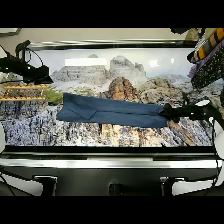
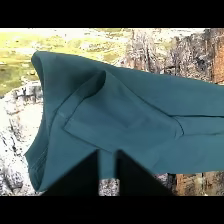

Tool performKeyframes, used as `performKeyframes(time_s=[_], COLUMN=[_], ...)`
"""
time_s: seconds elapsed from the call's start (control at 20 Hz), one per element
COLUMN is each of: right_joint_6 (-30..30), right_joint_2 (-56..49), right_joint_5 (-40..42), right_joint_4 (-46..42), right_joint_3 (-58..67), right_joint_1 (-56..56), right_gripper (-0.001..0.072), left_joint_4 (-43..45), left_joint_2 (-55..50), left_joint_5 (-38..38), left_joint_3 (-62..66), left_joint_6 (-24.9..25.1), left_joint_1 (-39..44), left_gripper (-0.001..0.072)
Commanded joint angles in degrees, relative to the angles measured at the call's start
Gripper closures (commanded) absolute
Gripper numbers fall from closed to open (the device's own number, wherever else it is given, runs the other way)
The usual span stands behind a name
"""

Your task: Fold the clothes and pants, and hang the long-sleeved shirts on hangers.

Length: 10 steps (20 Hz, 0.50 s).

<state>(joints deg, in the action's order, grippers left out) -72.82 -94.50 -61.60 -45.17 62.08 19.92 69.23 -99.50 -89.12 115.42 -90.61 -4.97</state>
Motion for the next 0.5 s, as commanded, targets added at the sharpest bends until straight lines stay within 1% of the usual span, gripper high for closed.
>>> performKeyframes(time_s=[0.0,0.1,0.2,0.35,0.45], right_joint_6=[-3.37,-6.80,-9.57,-13.03,-15.26], right_joint_2=[4.83,8.07,10.73,14.32,15.98], right_joint_5=[-0.13,-4.63,-9.53,-14.21,-16.41], right_joint_4=[-1.01,-6.45,-11.87,-15.45,-17.09], right_joint_3=[0.44,2.86,6.10,10.78,13.90], right_joint_1=[0.59,0.96,0.98,0.98,0.98], right_gripper=[0.0684,0.0684,0.0684,0.0684,0.0684], left_joint_4=[-0.22,-2.78,-8.11,-16.68,-19.85], left_joint_2=[-0.17,-0.20,-0.35,-2.19,-5.03], left_joint_5=[0.35,3.17,8.26,18.29,22.36], left_joint_3=[-2.78,-7.65,-13.70,-20.98,-21.81], left_joint_6=[-0.13,-1.16,-1.16,-1.16,-1.16], left_joint_1=[0.55,2.40,5.90,14.86,21.55], left_gripper=[0.0695,0.0695,0.0695,0.0695,0.0695])
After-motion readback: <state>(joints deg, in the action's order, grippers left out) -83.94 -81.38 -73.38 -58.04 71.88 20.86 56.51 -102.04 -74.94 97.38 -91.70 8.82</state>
